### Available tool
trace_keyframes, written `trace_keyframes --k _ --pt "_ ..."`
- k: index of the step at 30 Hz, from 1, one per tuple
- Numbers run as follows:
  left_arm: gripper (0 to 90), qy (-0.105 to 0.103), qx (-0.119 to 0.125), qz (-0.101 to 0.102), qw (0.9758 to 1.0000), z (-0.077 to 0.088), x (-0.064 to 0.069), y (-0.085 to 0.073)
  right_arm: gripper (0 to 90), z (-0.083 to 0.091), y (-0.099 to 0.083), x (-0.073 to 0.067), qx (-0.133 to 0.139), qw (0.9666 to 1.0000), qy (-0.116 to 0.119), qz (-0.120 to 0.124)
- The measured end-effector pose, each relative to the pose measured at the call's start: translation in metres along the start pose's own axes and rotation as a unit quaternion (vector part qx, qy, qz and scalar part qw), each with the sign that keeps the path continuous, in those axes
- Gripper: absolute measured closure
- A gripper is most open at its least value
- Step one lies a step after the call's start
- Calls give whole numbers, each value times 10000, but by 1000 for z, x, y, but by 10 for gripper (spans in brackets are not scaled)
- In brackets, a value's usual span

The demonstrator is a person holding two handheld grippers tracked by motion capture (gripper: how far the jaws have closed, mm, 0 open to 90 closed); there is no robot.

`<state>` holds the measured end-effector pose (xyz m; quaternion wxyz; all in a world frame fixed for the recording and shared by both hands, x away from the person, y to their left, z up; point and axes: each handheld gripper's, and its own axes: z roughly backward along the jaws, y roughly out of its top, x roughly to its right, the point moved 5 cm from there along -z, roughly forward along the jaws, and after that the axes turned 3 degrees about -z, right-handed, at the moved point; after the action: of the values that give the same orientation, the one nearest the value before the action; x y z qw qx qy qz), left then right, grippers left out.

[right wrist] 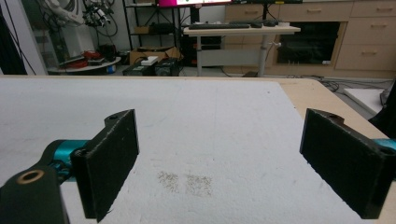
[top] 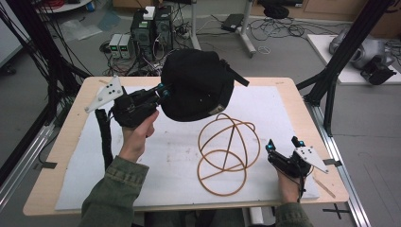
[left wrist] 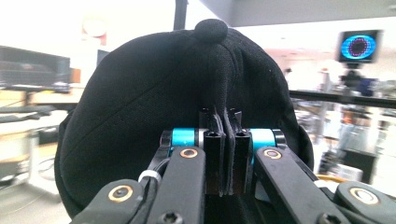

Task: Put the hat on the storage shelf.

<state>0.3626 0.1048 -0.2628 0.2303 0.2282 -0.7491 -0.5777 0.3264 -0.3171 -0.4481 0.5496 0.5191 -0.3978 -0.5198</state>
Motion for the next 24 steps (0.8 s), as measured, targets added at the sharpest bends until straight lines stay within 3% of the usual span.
trace_keyframes --k 7,8,9,10,13,16,22,24 --pt "878 0 0 0 10000 0 0 0 109 0 0 0 0 10000 0 0" --pt "878 -577 66 -44 9983 2 16 9 109 0 0 0 0 10000 0 0" --pt "878 -80 26 7 10000 0 2 1 109 0 0 -1 1 10000 21 55" --pt "878 -1236 69 62 9923 1 37 17 109 0 0 0 -14 10000 -7 12" --pt "878 -1423 60 155 9897 1 40 18 109 0 1 -2 -5 10000 13 16" --pt "878 -1678 -34 266 9855 -1 42 16 109 1 1 -1 1 10000 20 33" --pt "878 -2125 -357 292 9761 -8 55 10 109 0 1 -2 16 10000 33 18" --pt "878 -2191 -437 241 9744 -10 59 9 109 0 1 -2 15 10000 27 10"
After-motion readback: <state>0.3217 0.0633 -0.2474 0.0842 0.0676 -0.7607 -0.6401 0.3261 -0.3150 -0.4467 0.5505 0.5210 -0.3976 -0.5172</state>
